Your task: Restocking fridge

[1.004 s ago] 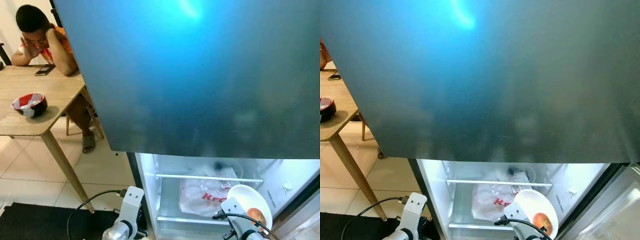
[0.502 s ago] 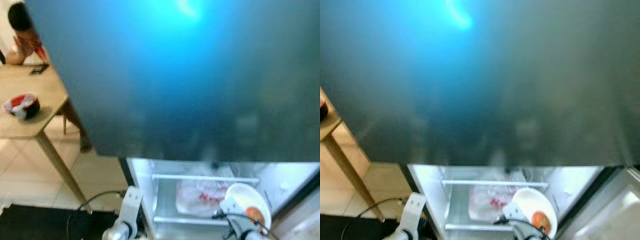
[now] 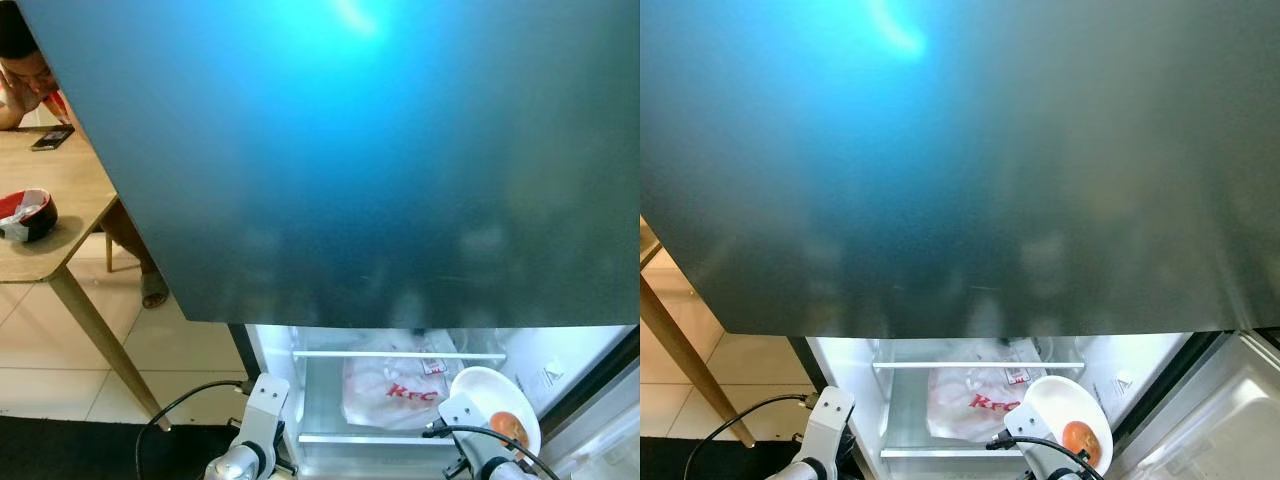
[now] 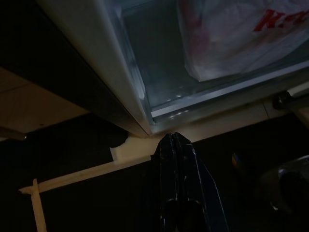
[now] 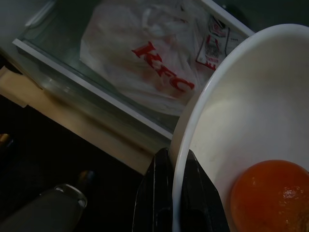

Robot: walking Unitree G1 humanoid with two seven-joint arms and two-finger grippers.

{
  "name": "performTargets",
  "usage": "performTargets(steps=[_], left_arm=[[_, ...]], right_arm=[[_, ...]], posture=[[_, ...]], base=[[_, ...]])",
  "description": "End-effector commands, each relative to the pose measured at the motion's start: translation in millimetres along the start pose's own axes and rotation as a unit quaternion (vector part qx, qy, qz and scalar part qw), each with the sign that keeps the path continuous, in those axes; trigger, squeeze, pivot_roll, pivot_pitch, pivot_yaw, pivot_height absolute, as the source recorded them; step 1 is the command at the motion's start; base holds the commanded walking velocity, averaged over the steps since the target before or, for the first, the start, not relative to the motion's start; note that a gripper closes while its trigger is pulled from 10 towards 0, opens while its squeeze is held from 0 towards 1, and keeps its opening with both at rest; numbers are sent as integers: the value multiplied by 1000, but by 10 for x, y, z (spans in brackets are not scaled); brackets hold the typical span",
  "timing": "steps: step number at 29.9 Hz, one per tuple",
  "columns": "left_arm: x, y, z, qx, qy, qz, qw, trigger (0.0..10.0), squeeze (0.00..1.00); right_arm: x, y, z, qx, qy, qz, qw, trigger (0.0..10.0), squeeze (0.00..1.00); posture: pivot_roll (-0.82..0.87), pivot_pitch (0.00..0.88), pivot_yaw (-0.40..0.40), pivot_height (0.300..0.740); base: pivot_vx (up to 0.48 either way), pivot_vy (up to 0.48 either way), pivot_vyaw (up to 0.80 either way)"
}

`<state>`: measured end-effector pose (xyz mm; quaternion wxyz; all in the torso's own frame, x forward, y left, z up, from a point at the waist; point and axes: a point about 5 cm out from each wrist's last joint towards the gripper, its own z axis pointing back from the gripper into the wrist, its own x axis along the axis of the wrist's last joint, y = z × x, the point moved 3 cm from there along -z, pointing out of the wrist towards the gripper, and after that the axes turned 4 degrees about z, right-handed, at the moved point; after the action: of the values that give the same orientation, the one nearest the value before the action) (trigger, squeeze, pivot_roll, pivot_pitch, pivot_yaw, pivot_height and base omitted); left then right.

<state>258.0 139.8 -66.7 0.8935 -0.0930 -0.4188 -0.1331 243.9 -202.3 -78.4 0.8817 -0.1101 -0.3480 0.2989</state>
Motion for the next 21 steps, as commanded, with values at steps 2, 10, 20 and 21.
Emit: performTargets(steps=[2, 10, 20, 21], left_arm=[[-96, 9, 33, -7, 15, -20, 1000, 10000, 0], [-84, -7, 25, -10, 15, -22, 1000, 10000, 0], [-75, -17, 24, -12, 11, -28, 999, 10000, 0], [-78, -21, 25, -13, 11, -30, 999, 10000, 0]], right_arm=[[156, -6, -22, 4, -27, 22, 999, 10000, 0], [379, 11, -59, 31, -50, 94, 994, 10000, 0], [674, -74, -96, 32, -75, 134, 988, 10000, 0], [718, -88, -100, 33, -77, 141, 987, 10000, 0]], posture=[[-73, 53, 38, 726], [-74, 62, 35, 701], [-72, 69, 27, 701], [-72, 70, 26, 696]], base=[[0, 0, 0], [0, 0, 0], [0, 0, 0], [0, 0, 0]])
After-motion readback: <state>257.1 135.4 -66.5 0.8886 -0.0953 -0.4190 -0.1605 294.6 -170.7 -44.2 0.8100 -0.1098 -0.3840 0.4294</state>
